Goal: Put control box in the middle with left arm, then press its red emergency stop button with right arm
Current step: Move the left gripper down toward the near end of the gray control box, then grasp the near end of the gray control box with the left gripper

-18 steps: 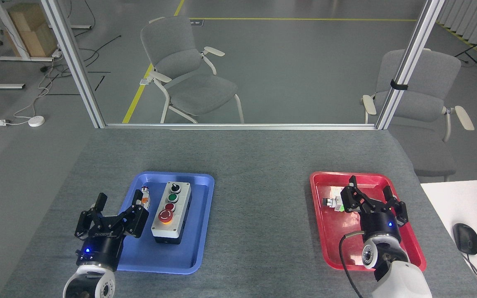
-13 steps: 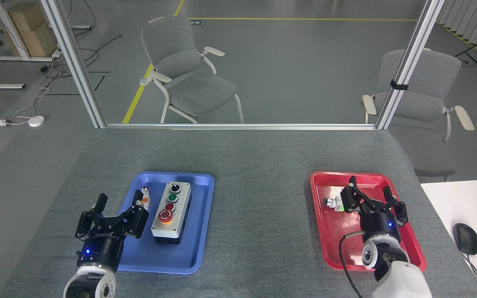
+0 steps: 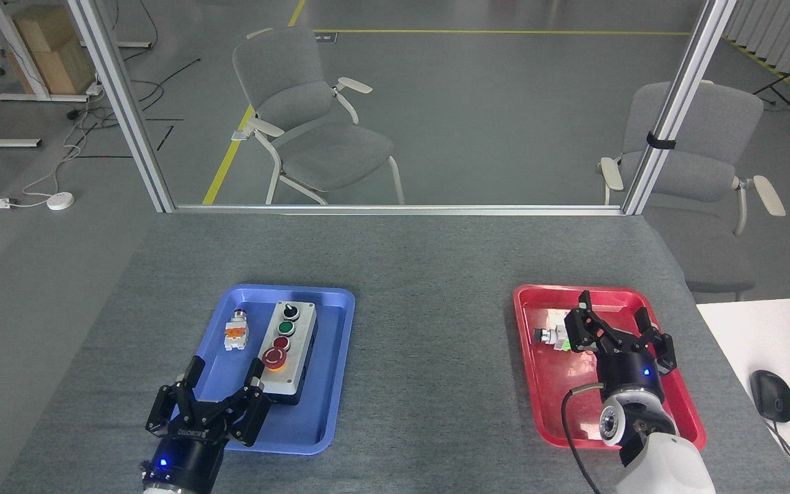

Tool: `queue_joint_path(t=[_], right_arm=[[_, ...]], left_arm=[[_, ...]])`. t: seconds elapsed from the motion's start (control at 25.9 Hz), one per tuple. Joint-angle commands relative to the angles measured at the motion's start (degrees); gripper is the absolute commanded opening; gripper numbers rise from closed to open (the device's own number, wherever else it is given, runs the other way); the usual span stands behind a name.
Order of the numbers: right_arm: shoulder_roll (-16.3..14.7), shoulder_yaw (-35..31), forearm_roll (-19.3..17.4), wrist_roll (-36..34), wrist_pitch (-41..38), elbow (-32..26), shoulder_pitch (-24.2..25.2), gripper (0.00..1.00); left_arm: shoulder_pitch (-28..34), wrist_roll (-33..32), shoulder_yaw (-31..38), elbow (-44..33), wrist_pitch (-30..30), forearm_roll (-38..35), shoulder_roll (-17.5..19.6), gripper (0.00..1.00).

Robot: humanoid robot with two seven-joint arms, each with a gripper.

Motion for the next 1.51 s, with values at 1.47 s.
queue_joint_path(t=[1.47], right_arm=[[0.09,0.00,0.00,-0.04,0.00,-0.04,0.00,1.00]], left_arm=[[-20.73,-7.73,-5.88,37.23,18.50,-15.59,-7.02,0.99]])
